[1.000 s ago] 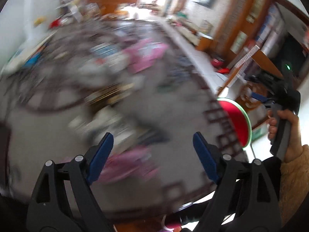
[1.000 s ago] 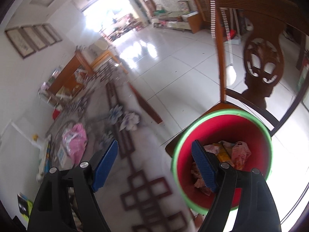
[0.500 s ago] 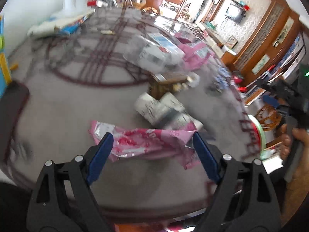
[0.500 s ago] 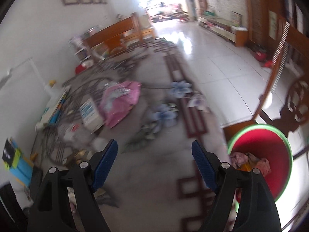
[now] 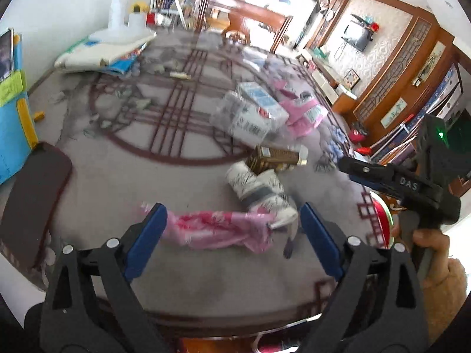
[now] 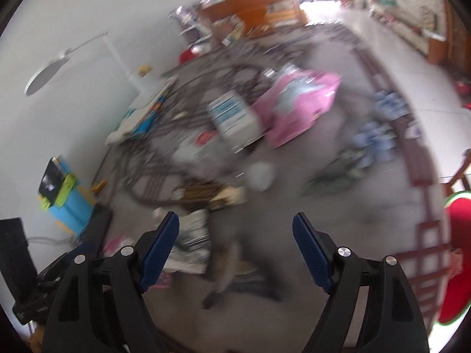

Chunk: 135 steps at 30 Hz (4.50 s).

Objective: Collect trash

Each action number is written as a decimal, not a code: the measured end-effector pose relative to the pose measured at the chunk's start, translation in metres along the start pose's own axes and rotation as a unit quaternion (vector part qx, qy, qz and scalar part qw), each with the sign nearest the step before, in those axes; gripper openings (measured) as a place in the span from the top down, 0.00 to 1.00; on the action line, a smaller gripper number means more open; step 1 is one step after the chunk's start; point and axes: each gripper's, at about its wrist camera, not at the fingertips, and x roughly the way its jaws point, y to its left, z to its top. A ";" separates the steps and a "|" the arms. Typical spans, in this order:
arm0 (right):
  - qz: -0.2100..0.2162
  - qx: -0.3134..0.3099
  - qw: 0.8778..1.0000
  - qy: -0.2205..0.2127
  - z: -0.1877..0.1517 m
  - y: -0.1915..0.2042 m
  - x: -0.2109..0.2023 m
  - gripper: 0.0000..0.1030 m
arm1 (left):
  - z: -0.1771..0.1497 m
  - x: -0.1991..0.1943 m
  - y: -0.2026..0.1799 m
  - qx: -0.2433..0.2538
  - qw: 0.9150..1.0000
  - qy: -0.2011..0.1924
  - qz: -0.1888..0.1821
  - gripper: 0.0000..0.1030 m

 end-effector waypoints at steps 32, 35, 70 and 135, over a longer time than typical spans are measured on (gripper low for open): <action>-0.003 -0.013 1.000 0.028 -0.013 0.003 0.012 0.65 | -0.019 0.052 0.043 -0.155 0.988 0.013 0.008 0.17; -0.007 0.011 1.000 0.014 -0.012 -0.014 0.002 0.65 | -0.015 0.062 0.037 -0.147 0.989 0.022 0.009 0.41; -0.029 0.001 0.992 -0.120 -0.007 -0.040 -0.069 0.64 | 0.008 0.017 -0.078 0.056 0.994 -0.089 0.009 0.84; -0.048 0.081 0.988 -0.126 -0.015 -0.097 -0.093 0.42 | -0.003 0.024 -0.124 0.092 0.993 -0.079 0.012 0.83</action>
